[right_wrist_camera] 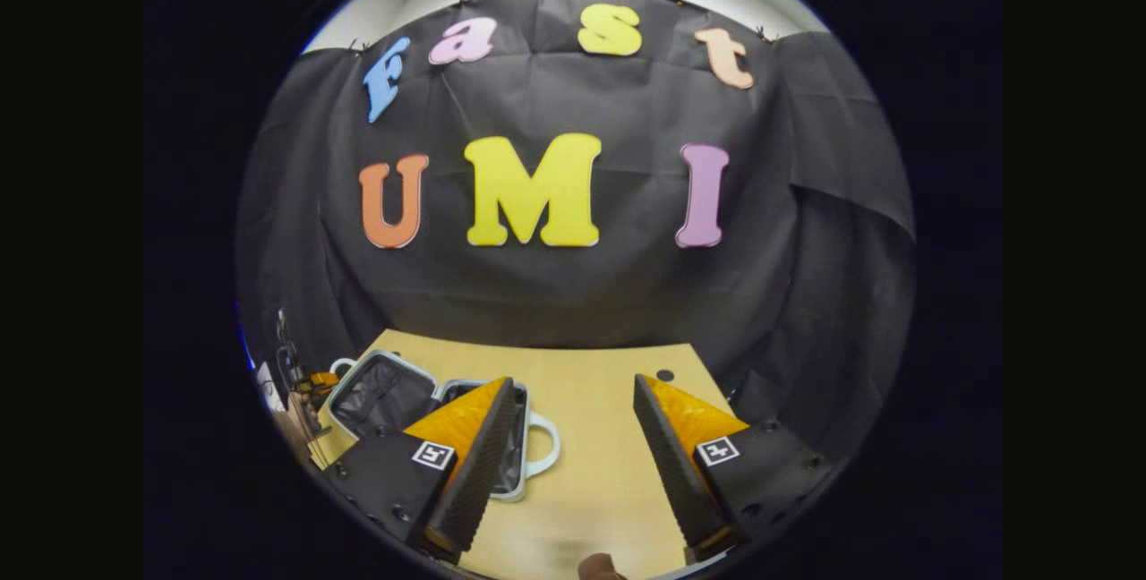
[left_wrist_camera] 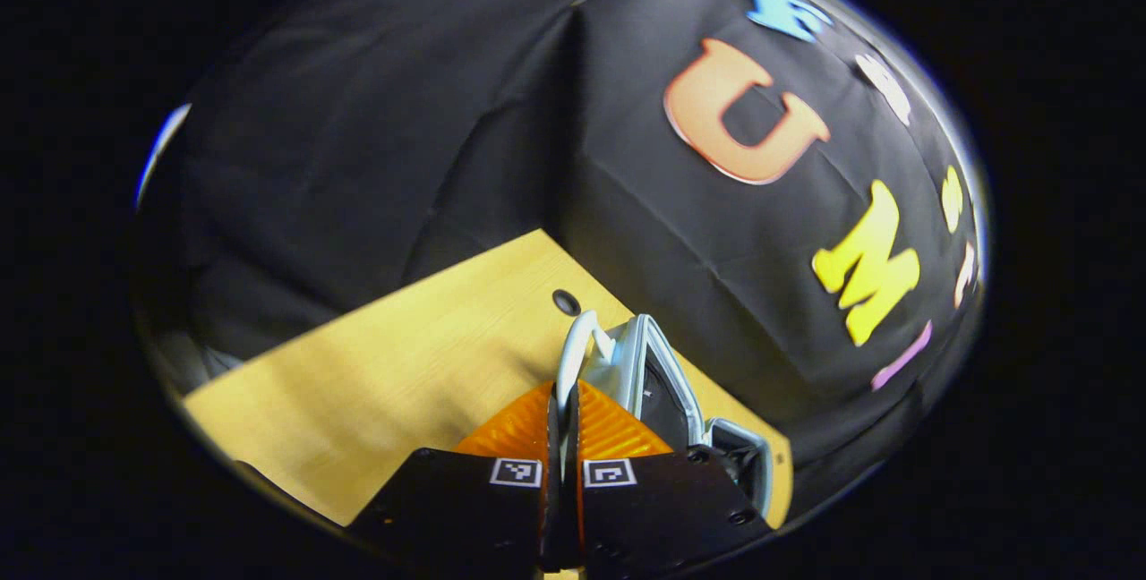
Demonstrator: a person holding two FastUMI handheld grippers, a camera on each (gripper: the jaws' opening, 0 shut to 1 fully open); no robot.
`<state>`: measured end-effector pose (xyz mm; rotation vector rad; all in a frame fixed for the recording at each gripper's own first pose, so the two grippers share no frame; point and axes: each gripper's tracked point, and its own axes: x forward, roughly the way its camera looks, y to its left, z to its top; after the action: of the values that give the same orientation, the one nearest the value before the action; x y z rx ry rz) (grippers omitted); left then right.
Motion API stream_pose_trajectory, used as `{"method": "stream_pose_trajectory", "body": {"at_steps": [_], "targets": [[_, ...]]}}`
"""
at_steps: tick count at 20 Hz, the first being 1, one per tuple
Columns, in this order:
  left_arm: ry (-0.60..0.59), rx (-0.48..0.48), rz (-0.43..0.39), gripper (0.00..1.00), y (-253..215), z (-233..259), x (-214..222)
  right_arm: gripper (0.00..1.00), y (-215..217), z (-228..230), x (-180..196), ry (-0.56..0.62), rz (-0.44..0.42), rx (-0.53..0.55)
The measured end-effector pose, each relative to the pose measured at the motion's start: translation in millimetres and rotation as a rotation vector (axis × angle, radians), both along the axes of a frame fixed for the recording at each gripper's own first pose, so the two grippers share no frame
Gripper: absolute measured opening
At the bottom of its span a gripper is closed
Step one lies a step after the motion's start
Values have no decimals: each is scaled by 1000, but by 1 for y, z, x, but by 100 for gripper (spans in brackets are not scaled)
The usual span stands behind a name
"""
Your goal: First open the suitcase, pack the skin care products into it, and then close the suitcase.
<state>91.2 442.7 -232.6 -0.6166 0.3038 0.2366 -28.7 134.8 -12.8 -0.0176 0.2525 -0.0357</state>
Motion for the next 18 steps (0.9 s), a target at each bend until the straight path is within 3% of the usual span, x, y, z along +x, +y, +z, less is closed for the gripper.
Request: {"method": "stream_pose_trajectory", "body": {"at_steps": [3,8,15,18], "targets": [[-3,199,16,3,-19,52,-2,79,-15,18,-6,-56,5,-23],[-21,454,51,3,-75,112,-9,80,-34,16,-8,-73,43,26],[-50,781,-12,3,-191,162,1,80,-74,1,4,-55,90,44],[-76,865,-72,3,-252,167,12,80,-94,-6,4,-40,96,42]]}}
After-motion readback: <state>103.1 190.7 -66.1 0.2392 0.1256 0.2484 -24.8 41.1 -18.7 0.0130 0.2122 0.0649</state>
